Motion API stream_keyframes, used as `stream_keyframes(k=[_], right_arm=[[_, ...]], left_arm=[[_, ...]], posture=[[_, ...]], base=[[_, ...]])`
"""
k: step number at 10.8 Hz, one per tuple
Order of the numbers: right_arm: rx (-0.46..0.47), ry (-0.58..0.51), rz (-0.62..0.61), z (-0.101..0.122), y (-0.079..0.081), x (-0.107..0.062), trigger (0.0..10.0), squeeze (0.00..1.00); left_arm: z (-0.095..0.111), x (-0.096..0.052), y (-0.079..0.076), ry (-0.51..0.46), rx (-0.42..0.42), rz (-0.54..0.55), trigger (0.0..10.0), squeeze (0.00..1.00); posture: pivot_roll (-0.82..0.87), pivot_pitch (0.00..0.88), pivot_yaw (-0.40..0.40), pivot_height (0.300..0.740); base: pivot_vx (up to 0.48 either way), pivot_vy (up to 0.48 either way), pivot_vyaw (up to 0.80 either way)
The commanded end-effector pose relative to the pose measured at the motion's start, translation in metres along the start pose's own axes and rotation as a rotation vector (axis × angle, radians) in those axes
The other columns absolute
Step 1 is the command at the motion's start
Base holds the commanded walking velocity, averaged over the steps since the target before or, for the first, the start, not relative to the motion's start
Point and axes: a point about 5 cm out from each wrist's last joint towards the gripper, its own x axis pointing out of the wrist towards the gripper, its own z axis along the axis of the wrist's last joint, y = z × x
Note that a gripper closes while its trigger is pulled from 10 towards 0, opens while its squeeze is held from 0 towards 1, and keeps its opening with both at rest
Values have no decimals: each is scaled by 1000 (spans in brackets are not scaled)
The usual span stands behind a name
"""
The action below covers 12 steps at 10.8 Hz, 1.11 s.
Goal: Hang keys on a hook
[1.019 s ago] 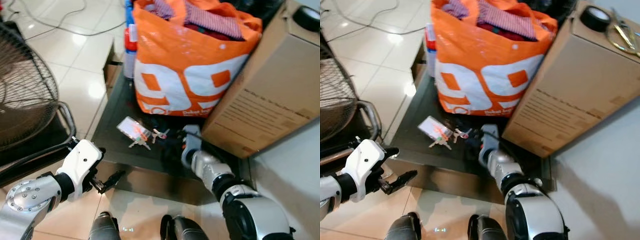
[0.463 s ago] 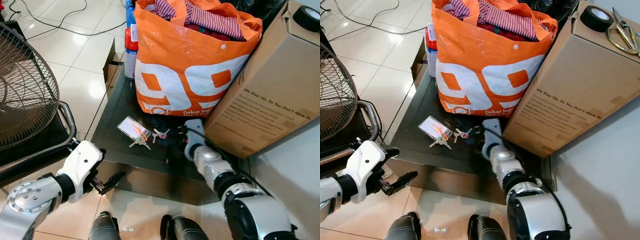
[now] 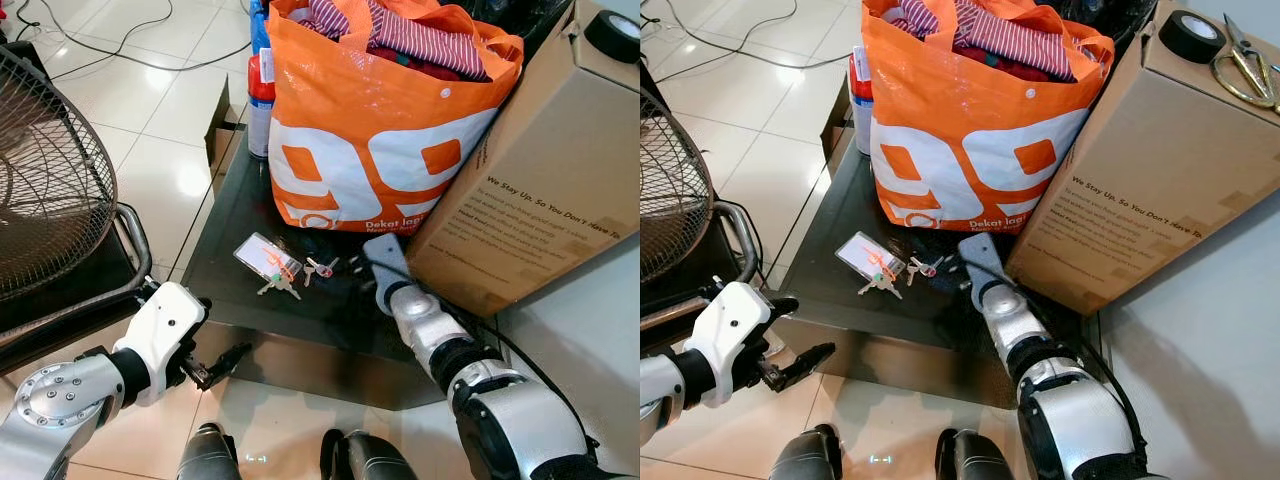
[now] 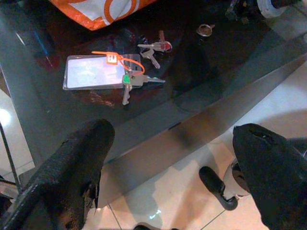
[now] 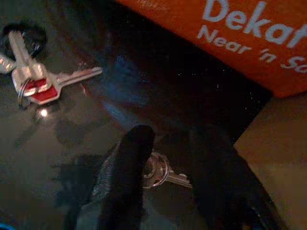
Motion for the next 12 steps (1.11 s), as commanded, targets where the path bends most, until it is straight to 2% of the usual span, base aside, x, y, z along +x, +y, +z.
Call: stream_keyframes(k=[1,3,5,7,12], right_arm=[[-51,46,-2,-11,-1,-1,0,0],[-134,67,-9,-14,3,-2,0,0],[-161,84,-41,-15,1,-1,0,0],[-197,118,5,-22,6,-2,0,0],[-187,126,110,-30,21,-5,0,0]], left_arm=[[1,0,-6,-8,2,-23,10000,82],[1,0,-6,-9,0,-25,10000,86],[1,-1,-7,-7,-1,-26,10000,82],[0,-3,-7,-2,-2,-25,10000,82],[0,-5,-8,6,2,-32,10000,86]], posture=[[102,222,-178,740],[106,222,-178,740],[110,226,-181,740],[110,224,-183,740],[116,235,-176,740]], base=[[0,0,0],[0,0,0],[0,0,0],[0,0,0],[0,0,0]])
